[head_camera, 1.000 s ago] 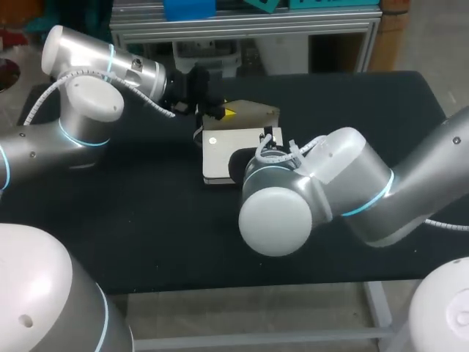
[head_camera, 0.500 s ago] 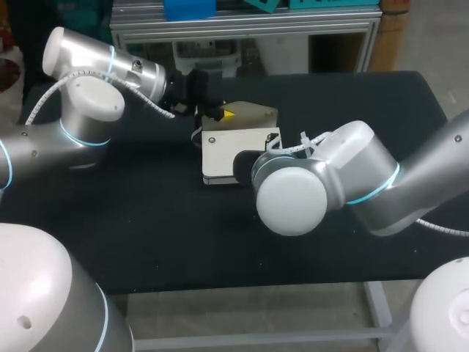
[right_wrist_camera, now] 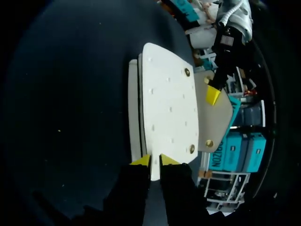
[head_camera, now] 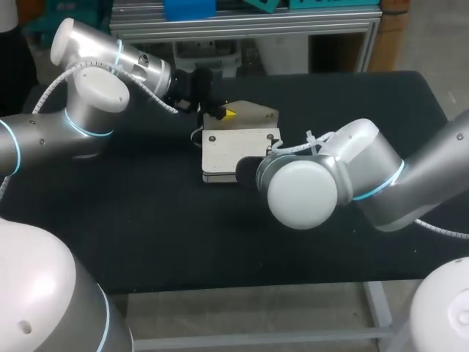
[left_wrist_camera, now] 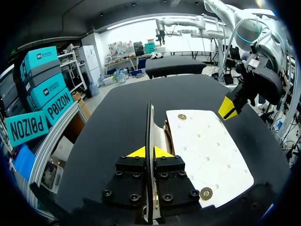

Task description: Pick up the bag, open it, inspect its contents, close it, and place it on the opposite side

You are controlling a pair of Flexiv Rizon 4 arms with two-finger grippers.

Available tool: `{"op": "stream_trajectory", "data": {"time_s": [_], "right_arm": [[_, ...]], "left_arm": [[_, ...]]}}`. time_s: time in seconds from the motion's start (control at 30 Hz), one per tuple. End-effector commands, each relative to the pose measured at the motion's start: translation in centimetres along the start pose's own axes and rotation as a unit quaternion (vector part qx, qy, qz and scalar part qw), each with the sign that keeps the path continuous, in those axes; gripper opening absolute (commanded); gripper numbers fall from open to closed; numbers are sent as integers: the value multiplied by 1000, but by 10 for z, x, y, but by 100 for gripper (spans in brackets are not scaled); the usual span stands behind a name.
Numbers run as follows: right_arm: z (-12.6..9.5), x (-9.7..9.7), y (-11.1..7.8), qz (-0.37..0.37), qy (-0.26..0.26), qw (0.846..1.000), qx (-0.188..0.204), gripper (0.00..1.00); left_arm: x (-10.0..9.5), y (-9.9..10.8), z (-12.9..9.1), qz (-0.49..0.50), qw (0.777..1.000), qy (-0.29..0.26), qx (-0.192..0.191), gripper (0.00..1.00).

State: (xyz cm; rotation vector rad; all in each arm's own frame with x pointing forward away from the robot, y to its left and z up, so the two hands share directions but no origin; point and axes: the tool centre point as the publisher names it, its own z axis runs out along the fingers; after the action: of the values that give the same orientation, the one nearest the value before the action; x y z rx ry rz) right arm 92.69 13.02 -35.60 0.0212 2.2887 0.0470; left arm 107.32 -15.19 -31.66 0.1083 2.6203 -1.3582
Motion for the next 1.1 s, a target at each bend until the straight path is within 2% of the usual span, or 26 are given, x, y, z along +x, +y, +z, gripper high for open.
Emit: {"op": "stream_trajectory", "data": {"time_s": [0.03,0.13,0.2,0.43,0.77,1.1], "right_arm": [[4,5,-4,-3,-174,978,-113,35],[5,5,-1,-11,-185,976,-114,41],[4,5,-1,-15,-191,975,-112,42],[13,1,1,-26,-212,970,-114,37],[28,1,1,-29,-213,970,-117,37],[31,-2,1,-24,-218,969,-110,29]], "left_arm": [[-4,3,5,1,1000,5,2,0],[-5,5,7,-4,1000,8,0,0],[-6,6,7,-8,1000,11,2,0],[-8,10,13,-18,1000,22,3,0],[-8,14,17,-23,999,32,2,0],[-4,19,20,-24,999,40,0,0]]}}
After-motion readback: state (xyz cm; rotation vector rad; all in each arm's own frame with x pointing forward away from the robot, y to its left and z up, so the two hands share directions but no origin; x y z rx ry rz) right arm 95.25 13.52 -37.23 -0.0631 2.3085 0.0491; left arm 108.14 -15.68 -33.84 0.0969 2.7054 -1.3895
